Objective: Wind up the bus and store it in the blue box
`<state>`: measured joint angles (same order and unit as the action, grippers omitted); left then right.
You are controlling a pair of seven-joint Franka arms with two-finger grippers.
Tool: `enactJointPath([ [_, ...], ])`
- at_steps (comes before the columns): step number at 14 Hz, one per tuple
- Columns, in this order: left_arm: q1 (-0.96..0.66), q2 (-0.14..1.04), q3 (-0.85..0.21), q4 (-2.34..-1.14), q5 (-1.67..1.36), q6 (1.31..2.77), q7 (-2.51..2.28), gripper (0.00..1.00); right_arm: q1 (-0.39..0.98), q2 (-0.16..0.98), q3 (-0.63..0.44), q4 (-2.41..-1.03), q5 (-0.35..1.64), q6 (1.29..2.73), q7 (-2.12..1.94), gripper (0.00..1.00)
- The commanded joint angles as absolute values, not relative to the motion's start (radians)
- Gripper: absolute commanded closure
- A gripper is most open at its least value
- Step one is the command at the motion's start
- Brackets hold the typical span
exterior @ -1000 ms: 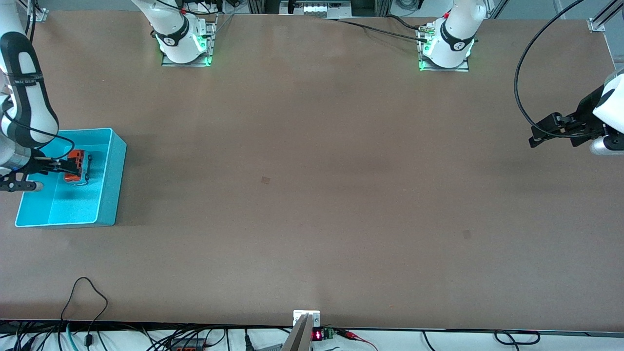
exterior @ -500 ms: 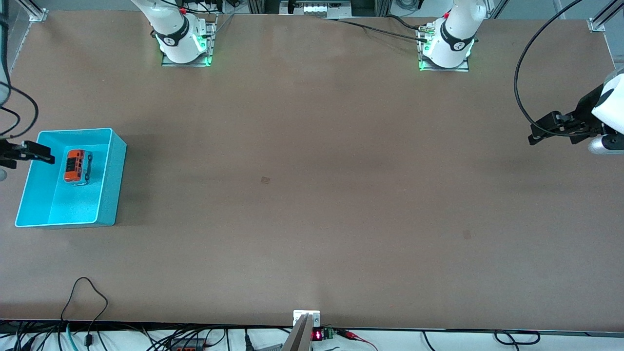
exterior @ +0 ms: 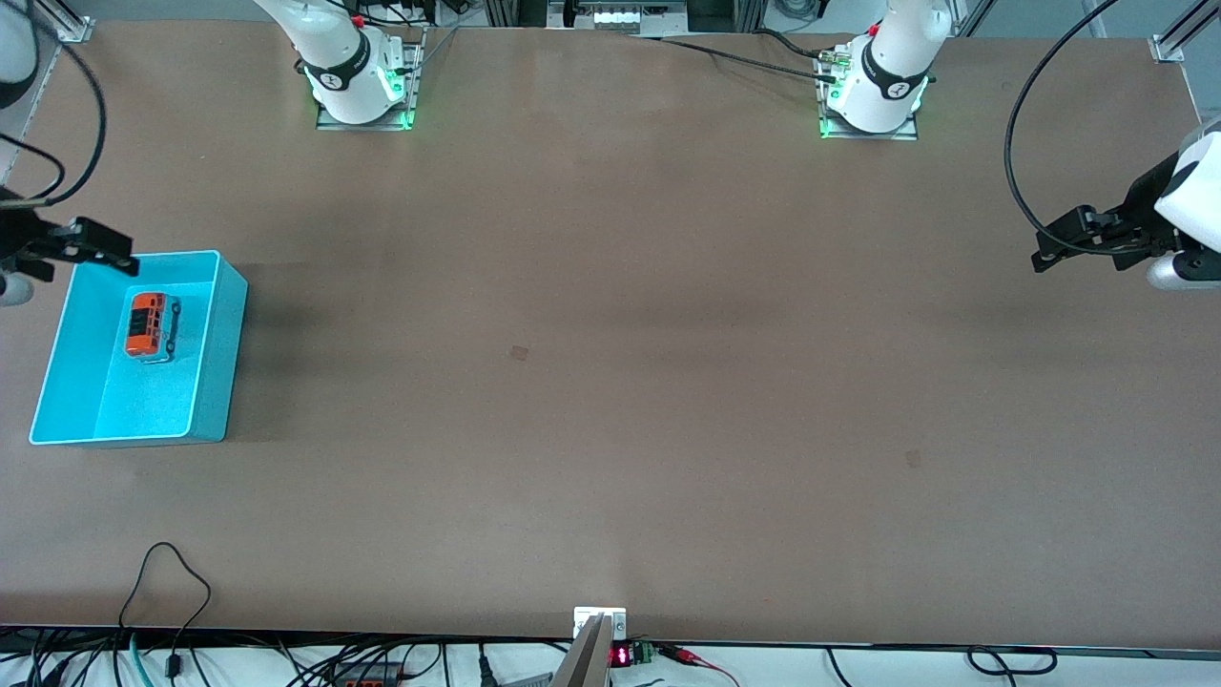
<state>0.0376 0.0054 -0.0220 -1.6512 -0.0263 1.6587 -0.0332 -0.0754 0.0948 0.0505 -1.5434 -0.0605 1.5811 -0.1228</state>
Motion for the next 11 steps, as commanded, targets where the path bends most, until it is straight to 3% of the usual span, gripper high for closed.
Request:
enactJointPath([
  [1,0.032,-0.032,-0.017,-1.687,-0.015,1.664,-0.023,0.00,-0.020,0.060,0.009,-1.526,-0.054,1.531,-0.104,0.00],
  [3,0.032,-0.032,-0.018,-1.687,-0.015,1.655,-0.028,0.00,0.047,0.042,-0.038,-1.529,-0.051,1.529,-0.100,0.00],
  [11,0.031,-0.038,-0.020,-1.687,-0.008,1.640,-0.029,0.00,0.048,0.038,-0.043,-1.532,-0.028,1.514,-0.100,0.00],
])
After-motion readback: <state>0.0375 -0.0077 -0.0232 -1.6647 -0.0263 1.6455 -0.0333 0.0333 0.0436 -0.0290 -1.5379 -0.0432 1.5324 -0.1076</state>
